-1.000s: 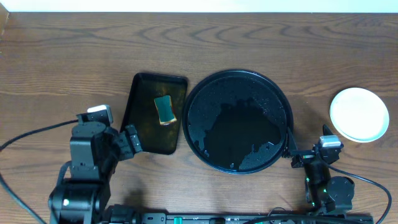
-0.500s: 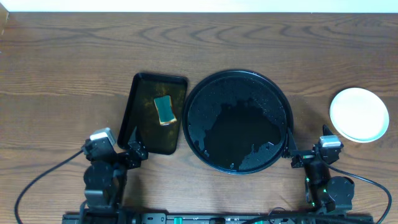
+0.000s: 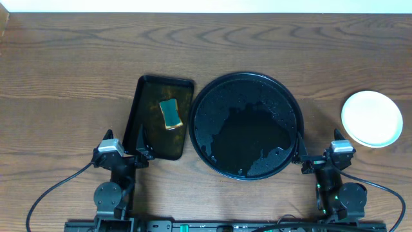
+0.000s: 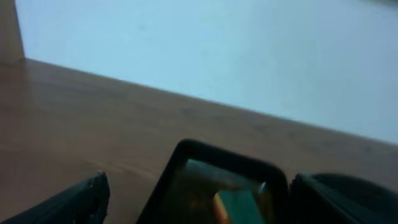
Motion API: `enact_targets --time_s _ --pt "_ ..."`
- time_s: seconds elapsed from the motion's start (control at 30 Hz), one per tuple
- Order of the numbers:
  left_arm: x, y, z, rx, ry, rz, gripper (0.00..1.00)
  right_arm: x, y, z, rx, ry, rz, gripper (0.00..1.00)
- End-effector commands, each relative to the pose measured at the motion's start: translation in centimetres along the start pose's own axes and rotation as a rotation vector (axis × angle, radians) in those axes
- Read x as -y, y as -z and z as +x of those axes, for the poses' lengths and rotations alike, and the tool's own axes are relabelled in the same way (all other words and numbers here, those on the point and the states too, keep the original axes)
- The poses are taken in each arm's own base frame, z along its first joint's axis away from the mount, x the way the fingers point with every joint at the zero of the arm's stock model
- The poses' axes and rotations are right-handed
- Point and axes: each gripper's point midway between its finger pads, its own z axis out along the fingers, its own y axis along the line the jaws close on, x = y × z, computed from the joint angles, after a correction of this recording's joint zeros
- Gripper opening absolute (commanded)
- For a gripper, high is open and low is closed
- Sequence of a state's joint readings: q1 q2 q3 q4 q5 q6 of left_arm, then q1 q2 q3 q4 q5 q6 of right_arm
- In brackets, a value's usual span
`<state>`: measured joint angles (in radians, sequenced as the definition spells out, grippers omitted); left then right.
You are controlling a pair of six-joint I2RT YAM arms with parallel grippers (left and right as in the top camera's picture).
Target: Clean dirty plates on tray and stack at the side
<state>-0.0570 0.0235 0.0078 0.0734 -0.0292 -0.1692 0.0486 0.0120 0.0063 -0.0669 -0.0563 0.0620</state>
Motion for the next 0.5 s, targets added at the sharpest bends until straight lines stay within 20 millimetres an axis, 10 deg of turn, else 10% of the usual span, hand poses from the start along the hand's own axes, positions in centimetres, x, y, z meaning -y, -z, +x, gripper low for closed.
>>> enact_targets --time_s 0.0,0.47 --pt "-0.2 0.2 2.0 -0.078 -0.029 -0.003 0.93 0.6 0.1 -0.1 0.003 0.01 0.024 0.99" --pt "-0.5 0.3 3.3 -0.132 -0.033 -0.012 0.93 0.6 0.1 0.0 0.003 0.009 0.024 0.99"
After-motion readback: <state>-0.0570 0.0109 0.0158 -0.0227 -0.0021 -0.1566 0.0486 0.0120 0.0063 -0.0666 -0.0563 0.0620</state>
